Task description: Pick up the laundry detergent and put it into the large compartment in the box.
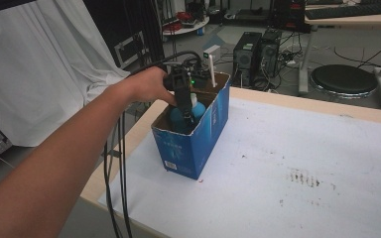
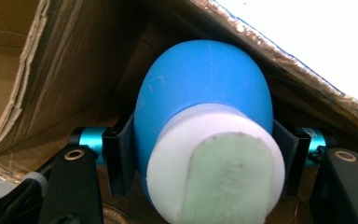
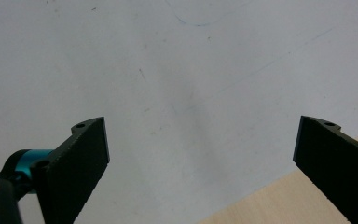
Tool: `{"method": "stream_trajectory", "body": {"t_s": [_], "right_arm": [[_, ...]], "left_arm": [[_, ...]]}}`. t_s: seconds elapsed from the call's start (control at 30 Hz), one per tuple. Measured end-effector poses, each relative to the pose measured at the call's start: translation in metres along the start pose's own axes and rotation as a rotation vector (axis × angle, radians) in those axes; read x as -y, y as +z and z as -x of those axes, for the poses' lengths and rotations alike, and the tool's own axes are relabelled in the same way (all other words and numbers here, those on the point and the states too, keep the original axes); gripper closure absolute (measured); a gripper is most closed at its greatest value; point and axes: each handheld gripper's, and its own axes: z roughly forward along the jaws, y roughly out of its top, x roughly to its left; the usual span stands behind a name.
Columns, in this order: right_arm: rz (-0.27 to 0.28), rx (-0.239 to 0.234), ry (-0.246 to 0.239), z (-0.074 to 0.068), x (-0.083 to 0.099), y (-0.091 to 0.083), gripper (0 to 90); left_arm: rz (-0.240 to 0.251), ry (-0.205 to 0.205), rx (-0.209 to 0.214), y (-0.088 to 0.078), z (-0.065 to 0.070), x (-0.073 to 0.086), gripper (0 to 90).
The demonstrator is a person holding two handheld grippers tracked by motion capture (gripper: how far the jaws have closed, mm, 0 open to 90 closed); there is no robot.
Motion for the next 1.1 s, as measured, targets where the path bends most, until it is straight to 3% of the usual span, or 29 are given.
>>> {"method": "stream_trajectory", "body": {"t_s": [0.17, 0.2, 0.33, 0.7, 0.83, 0.97, 1.1], "right_arm": [[-0.001, 0.004, 0.005, 0.000, 0.002, -0.002, 2.5], [0.002, 0.004, 0.004, 0.000, 0.002, -0.002, 2.5], [0.001, 0.006, 0.009, -0.001, 0.004, -0.004, 2.5], [0.017, 0.013, 0.002, -0.007, 0.006, -0.011, 2.5], [0.022, 0.016, 0.002, -0.009, 0.007, -0.013, 2.5], [0.029, 0.023, 0.005, -0.012, 0.008, -0.017, 2.5], [0.035, 0.026, 0.007, -0.015, 0.009, -0.020, 2.5]], "left_arm": [[0.038, -0.023, -0.006, -0.006, -0.001, 0.002, 31.3], [0.072, -0.036, -0.005, -0.011, -0.002, 0.004, 31.3], [0.119, -0.055, -0.018, -0.021, -0.002, 0.009, 26.8], [0.207, -0.051, -0.042, -0.050, 0.015, 0.011, 22.2], [0.214, -0.042, -0.070, -0.062, 0.029, 0.006, 21.0], [0.184, 0.002, -0.092, -0.072, 0.046, -0.004, 21.0], [0.218, 0.054, -0.065, -0.079, 0.058, -0.014, 21.0]]}}
